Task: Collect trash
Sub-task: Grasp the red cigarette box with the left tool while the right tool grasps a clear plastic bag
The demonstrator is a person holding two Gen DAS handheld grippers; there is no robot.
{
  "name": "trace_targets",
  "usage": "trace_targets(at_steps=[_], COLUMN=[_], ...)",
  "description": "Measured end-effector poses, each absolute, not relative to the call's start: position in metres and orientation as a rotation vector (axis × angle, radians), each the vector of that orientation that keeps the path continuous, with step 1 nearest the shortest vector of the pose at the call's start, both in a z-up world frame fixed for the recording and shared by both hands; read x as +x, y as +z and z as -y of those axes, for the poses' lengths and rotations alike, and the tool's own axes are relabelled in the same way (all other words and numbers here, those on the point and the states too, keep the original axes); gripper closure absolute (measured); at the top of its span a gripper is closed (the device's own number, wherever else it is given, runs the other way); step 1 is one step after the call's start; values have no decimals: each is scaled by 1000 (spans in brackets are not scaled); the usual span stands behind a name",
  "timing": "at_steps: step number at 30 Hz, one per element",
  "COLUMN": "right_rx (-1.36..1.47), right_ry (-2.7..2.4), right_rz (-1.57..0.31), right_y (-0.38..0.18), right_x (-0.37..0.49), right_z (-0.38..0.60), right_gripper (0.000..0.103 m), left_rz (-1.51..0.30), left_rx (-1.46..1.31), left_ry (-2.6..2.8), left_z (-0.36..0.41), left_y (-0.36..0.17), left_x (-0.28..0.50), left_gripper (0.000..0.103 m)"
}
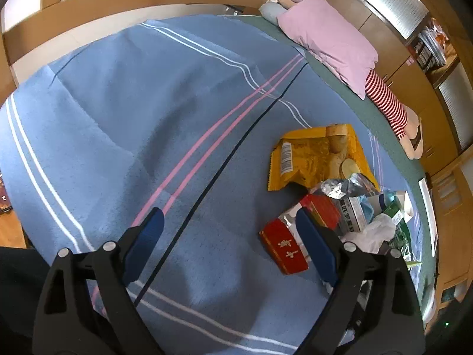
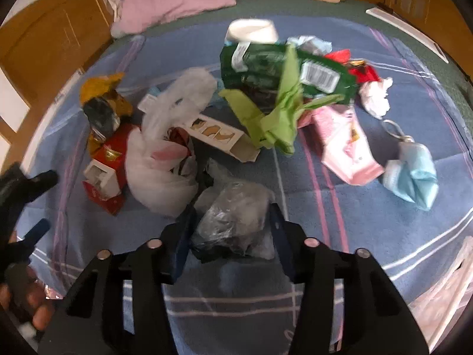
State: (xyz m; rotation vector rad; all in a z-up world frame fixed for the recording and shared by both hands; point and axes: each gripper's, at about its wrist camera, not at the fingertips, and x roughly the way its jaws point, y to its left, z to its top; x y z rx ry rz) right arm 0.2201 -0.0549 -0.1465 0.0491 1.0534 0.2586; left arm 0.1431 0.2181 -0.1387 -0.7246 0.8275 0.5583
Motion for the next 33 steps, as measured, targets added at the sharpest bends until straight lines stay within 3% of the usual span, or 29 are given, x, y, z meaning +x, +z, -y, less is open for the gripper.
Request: trace_targets(at_steps=[9,11,20,21,22,28,29,31,33], right_rx=[99,103,123,123,123,105,105,92,85], right_ry=[172,155,94,93,92,126,132,134,131], right_rz=[-1026,-1025,-979,-978,-980,-1001,-1003,-998,-998], right_y=[-124,-123,-109,-108,-108,-112,-112,-111,-111], right_x=[184,177,152,153,153,152,151,150,151], right_z=[119,132,178,178,177,161,159,154,152], right_gripper=[53,53,53,53,53,53,53,53,53], left_rz=[-1023,-1008,-836,-816,-812,-865,-872,-862,-835], left_rx=[-380,-382,-507,-508,-495,-418,-432,-485,-514], left_ry=[322,321,386,395,397,397,405,432,454], left_z=[-151,-151,-176,-178,-177,-162,-166,-174,-181], left_y=[-154,-156,-137,-135,-133,-138,-138,-138,-136], left_x=[224,228,185,180,179,174,175,168,167], left_gripper=[13,31,43,76,77,75,70,31,23])
